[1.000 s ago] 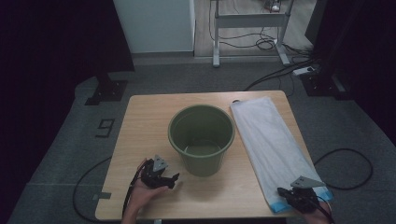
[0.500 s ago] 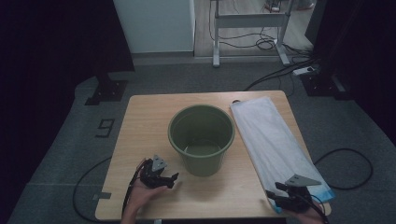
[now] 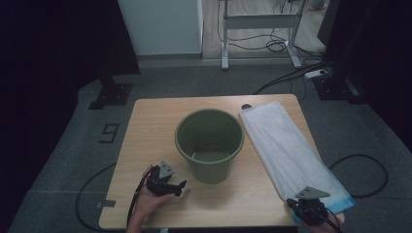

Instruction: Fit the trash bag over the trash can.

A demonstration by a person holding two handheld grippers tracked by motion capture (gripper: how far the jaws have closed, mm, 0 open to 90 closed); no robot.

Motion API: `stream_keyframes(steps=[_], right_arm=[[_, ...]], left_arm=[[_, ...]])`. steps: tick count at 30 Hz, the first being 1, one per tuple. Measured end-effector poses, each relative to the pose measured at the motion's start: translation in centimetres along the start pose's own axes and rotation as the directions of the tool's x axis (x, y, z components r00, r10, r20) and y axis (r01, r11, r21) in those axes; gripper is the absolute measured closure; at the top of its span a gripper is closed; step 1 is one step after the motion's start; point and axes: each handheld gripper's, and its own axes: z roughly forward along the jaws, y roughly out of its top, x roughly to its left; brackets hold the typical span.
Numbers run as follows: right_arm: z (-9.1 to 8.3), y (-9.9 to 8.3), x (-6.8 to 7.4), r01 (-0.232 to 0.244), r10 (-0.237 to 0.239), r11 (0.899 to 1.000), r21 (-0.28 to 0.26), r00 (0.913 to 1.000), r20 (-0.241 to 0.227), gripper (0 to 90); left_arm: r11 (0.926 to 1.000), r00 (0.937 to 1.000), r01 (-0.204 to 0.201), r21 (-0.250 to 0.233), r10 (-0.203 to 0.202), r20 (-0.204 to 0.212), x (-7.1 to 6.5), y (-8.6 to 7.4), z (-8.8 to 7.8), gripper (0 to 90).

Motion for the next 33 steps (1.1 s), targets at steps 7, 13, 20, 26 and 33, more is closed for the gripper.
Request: stream_keyframes(steps=[7, 13, 20, 26, 33], right_arm=[[-1.0, -1.0, -2.9, -0.014, 0.013, 1.000, -0.011, 0.9980, -0.061, 86.5], [-1.6, 1.5, -1.6, -0.048, 0.040, 0.992, -0.115, 0.9968, -0.070, 53.0], [0.4, 7.3, 0.2, -0.106, 0.097, 0.978, -0.181, 0.9937, -0.055, 45.3], [2.9, 11.5, 0.7, -0.179, 0.179, 0.960, -0.215, 0.9837, -0.020, 37.0], [5.4, 13.4, -0.2, -0.214, 0.222, 0.953, -0.214, 0.9749, 0.016, 34.4]], left_arm=[[1.0000, 1.0000, 0.003, -0.002, -0.003, -0.002, 0.2, 0.0, -0.1, 14.3], [0.9998, 0.9999, 0.013, -0.012, -0.013, 0.001, 0.2, 0.0, -0.3, 14.3], [0.9999, 0.9999, 0.010, -0.011, -0.010, 0.012, 0.1, 0.0, -0.1, 14.3], [0.9999, 0.9997, 0.011, -0.012, -0.010, 0.021, 0.2, 0.0, 0.0, 14.3], [0.9998, 0.9996, 0.012, -0.017, -0.011, 0.027, 0.2, 0.0, 0.0, 14.3]])
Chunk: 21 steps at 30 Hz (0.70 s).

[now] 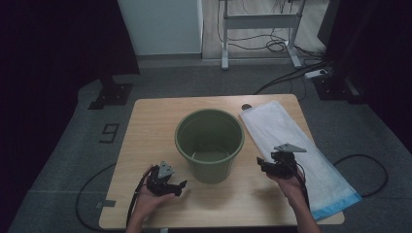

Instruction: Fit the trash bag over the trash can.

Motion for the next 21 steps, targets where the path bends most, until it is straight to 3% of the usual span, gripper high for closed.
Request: stream_keyframes(steps=[7, 10, 15, 21], right_arm=[[2.7, 0.7, -1.0, -0.015, 0.015, 1.000, 0.010, 0.9991, 0.040, 33.2], [3.8, 1.1, -1.6, -0.002, 0.001, 1.000, 0.014, 0.9971, 0.076, 32.3], [5.3, 1.4, -1.9, 0.016, -0.020, 0.999, 0.043, 0.9964, 0.082, 34.2], [7.9, 1.8, -2.5, 0.034, -0.044, 0.996, 0.081, 0.9908, 0.128, 35.7]], left_arm=[[1.0000, 1.0000, -0.003, 0.007, 0.003, 0.003, 0.0, 0.0, 0.2, 14.4], [0.9999, 1.0000, -0.006, 0.010, 0.006, 0.003, 0.0, -0.1, 0.3, 14.4], [0.9998, 1.0000, -0.008, 0.016, 0.008, 0.005, -0.1, -0.1, 0.4, 14.4], [0.9998, 0.9999, -0.010, 0.017, 0.010, 0.003, -0.1, -0.1, 0.4, 14.4]])
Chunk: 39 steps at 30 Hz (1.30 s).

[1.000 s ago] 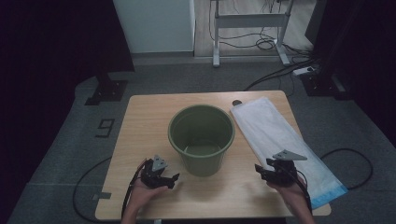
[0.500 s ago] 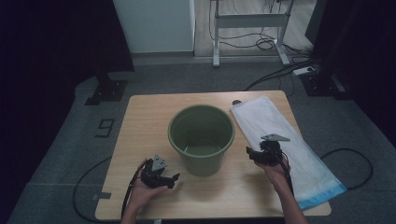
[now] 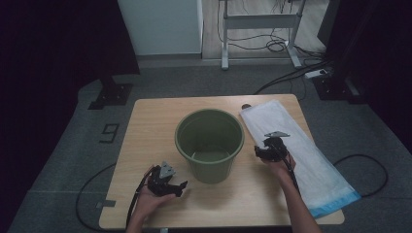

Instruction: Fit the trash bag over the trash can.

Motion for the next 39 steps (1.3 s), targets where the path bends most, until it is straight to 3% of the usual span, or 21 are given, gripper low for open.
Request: stream_keyframes(steps=[4, 7, 9, 14, 15, 17, 18, 21, 30, 33, 38, 39], right_arm=[[1.0, 0.4, -0.5, -0.007, 0.007, 1.000, 0.004, 0.9991, 0.042, 37.0], [1.4, 0.3, -0.9, -0.028, 0.028, 0.999, 0.016, 0.9987, 0.043, 39.7], [1.9, 0.0, -1.2, -0.032, 0.030, 0.998, 0.053, 0.9984, 0.048, 42.1], [2.0, -0.1, -1.3, -0.041, 0.038, 0.997, 0.064, 0.9977, 0.056, 47.9], [2.0, -0.1, -1.4, -0.035, 0.032, 0.997, 0.062, 0.9983, 0.048, 53.1], [1.8, -0.1, -1.5, -0.025, 0.023, 0.998, 0.063, 0.9991, 0.037, 73.4], [1.8, -0.1, -1.5, -0.025, 0.023, 0.998, 0.063, 0.9991, 0.037, 73.4], [1.5, -0.4, -1.4, -0.020, 0.019, 0.998, 0.063, 0.9997, 0.015, 88.9], [-2.3, -4.4, -0.3, 0.001, 0.000, 1.000, 0.021, 0.9985, -0.056, 89.2], [-3.7, -5.7, -0.8, -0.032, 0.031, 0.999, -0.016, 0.9947, -0.099, 89.2], [-5.7, -5.6, -1.8, -0.064, 0.052, 0.991, -0.114, 0.9927, -0.109, 89.4], [-5.7, -5.6, -1.8, -0.064, 0.052, 0.991, -0.114, 0.9927, -0.109, 89.4]], left_arm=[[1.0000, 1.0000, -0.004, 0.009, 0.004, 0.001, 0.1, -0.1, 0.1, 14.4], [0.9999, 0.9999, -0.011, 0.011, 0.011, -0.005, 0.0, -0.1, 0.1, 14.5], [0.9999, 0.9999, -0.010, 0.008, 0.010, -0.005, 0.0, -0.1, 0.1, 14.6], [0.9999, 0.9999, -0.009, 0.010, 0.009, -0.006, 0.0, -0.1, 0.1, 14.6], [0.9999, 0.9999, -0.010, 0.010, 0.010, -0.006, 0.0, -0.1, 0.0, 14.6], [0.9999, 0.9999, -0.010, 0.011, 0.010, -0.008, 0.0, -0.1, 0.0, 14.6], [0.9999, 0.9999, -0.010, 0.012, 0.010, -0.007, 0.0, -0.2, 0.0, 14.6], [0.9999, 0.9999, -0.009, 0.012, 0.009, -0.009, 0.1, -0.2, 0.0, 14.6], [0.9998, 0.9999, -0.010, 0.019, 0.011, -0.013, 0.0, -0.3, 0.0, 14.7], [0.9999, 0.9998, -0.012, 0.010, 0.012, -0.015, -0.1, -0.2, -0.1, 14.8], [0.9999, 0.9990, -0.009, -0.014, 0.008, -0.045, -0.3, 0.2, -0.8, 14.8], [0.9997, 0.9987, -0.007, -0.023, 0.006, -0.051, -0.4, 0.4, -1.1, 14.8]])
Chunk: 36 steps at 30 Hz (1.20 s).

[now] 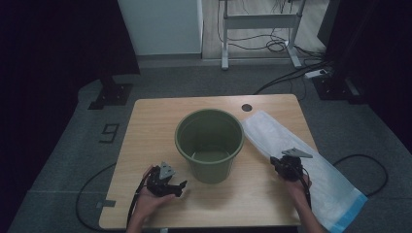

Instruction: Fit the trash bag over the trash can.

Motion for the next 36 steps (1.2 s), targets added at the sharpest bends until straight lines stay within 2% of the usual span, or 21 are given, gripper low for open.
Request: stream_keyframes(steps=[5, 7, 10, 12, 13, 18, 22, 26, 29, 30, 31, 32, 34, 36], right_arm=[[-1.6, 1.8, 0.0, 0.004, -0.005, 0.995, -0.096, 0.9999, -0.009, 89.4], [-2.2, 2.6, 0.0, 0.000, -0.002, 0.992, -0.128, 0.9999, -0.017, 89.4], [-3.4, 4.2, 0.1, -0.011, 0.005, 0.984, -0.178, 0.9994, -0.035, 89.4], [-4.6, 5.8, 0.6, 0.005, -0.015, 0.976, -0.217, 0.9990, -0.043, 89.4], [-4.6, 5.8, 0.6, 0.005, -0.015, 0.976, -0.217, 0.9990, -0.043, 89.4], [-6.5, 8.0, 1.1, 0.031, -0.050, 0.968, -0.250, 0.9962, -0.072, 89.4], [-7.2, 8.6, 1.1, 0.029, -0.052, 0.967, -0.255, 0.9950, -0.085, 89.5], [-8.3, 9.5, 1.3, 0.043, -0.069, 0.961, -0.274, 0.9941, -0.084, 89.4], [-9.4, 10.4, 1.4, 0.053, -0.080, 0.953, -0.300, 0.9937, -0.078, 89.5], [-10.2, 10.9, 1.5, 0.055, -0.083, 0.946, -0.319, 0.9936, -0.076, 89.4], [-10.2, 10.9, 1.5, 0.055, -0.083, 0.946, -0.319, 0.9936, -0.076, 89.4], [-10.9, 11.3, 1.6, 0.056, -0.087, 0.939, -0.340, 0.9933, -0.076, 89.5], [-11.1, 11.5, 1.7, 0.056, -0.088, 0.937, -0.345, 0.9932, -0.077, 89.4], [-11.6, 11.8, 1.9, 0.059, -0.090, 0.931, -0.360, 0.9935, -0.070, 89.5]], left_arm=[[0.9983, 0.9992, 0.018, -0.056, -0.020, -0.035, 0.2, 0.7, -1.8, 15.3], [0.9976, 0.9992, 0.018, -0.067, -0.021, -0.035, 0.2, 0.9, -2.2, 15.4], [0.9967, 0.9988, 0.024, -0.077, -0.027, -0.040, 0.1, 1.1, -2.4, 15.3], [0.9968, 0.9990, 0.020, -0.077, -0.023, -0.039, 0.0, 1.2, -2.5, 15.3], [0.9968, 0.9990, 0.019, -0.078, -0.022, -0.038, 0.0, 1.2, -2.5, 15.3], [0.9962, 0.9993, 0.013, -0.086, -0.016, -0.033, -0.1, 1.4, -2.8, 15.3], [0.9956, 0.9993, 0.019, -0.092, -0.022, -0.029, -0.1, 1.4, -2.8, 15.4], [0.9950, 0.9993, 0.025, -0.096, -0.028, -0.025, -0.1, 1.4, -2.8, 15.4], [0.9951, 0.9995, 0.023, -0.096, -0.025, -0.020, -0.1, 1.4, -2.8, 15.3], [0.9950, 0.9995, 0.024, -0.097, -0.026, -0.018, -0.1, 1.4, -2.7, 15.3], [0.9950, 0.9995, 0.024, -0.097, -0.026, -0.017, -0.1, 1.4, -2.7, 15.3], [0.9952, 0.9995, 0.024, -0.095, -0.025, -0.017, -0.1, 1.5, -2.7, 15.4], [0.9952, 0.9995, 0.024, -0.094, -0.026, -0.016, -0.1, 1.4, -2.7, 15.3], [0.9953, 0.9995, 0.026, -0.093, -0.028, -0.014, -0.1, 1.4, -2.6, 15.3]])
